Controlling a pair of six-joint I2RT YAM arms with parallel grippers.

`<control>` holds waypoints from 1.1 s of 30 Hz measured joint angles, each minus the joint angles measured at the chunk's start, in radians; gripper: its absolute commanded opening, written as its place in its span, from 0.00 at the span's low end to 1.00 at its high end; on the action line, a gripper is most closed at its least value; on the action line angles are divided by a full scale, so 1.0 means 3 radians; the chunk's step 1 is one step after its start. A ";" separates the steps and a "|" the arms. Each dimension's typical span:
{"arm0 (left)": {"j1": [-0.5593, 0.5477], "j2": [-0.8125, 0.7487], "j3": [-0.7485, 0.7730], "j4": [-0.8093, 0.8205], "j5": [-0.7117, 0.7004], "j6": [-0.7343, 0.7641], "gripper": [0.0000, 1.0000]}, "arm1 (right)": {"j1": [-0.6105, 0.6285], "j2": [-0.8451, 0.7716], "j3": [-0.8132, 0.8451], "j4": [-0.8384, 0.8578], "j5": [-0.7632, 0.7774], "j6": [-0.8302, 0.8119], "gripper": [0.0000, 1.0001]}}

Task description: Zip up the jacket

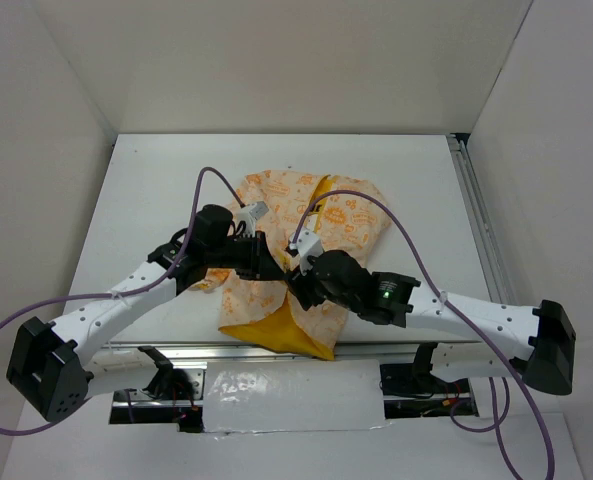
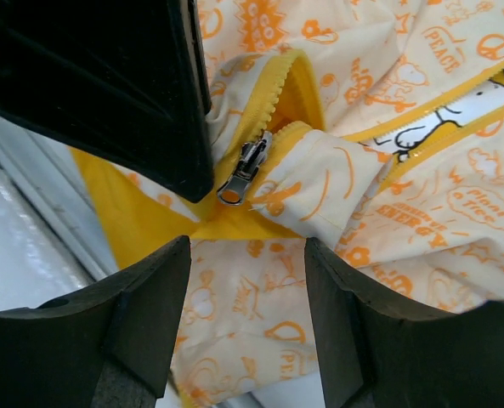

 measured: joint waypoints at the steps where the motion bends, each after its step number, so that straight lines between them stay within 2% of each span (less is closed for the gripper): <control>1: 0.0006 0.0006 0.0000 -0.0017 0.0010 -0.0001 0.00 | 0.0028 0.0050 0.0009 0.0004 0.0076 -0.0066 0.63; 8: 0.0014 0.0017 0.0000 -0.0090 0.0065 -0.0004 0.00 | 0.0273 0.0099 0.0014 0.0069 0.0600 -0.0418 0.63; 18: 0.0020 0.0017 -0.0001 -0.0081 0.0169 -0.0015 0.00 | 0.0338 0.0336 0.0072 0.0202 0.0924 -0.0617 0.65; 24: 0.0027 0.0018 -0.0003 -0.0061 0.0153 -0.0017 0.00 | 0.0343 0.0310 0.0078 0.0231 0.0974 -0.0642 0.64; 28: 0.0027 0.0018 -0.0037 -0.0038 0.0126 -0.0039 0.00 | 0.0319 0.0098 0.0076 0.0273 0.0969 -0.0600 0.64; 33: 0.0019 0.0022 -0.0095 -0.0050 0.0125 -0.0069 0.00 | 0.0064 -0.0103 0.0106 0.0360 0.0945 -0.0390 0.59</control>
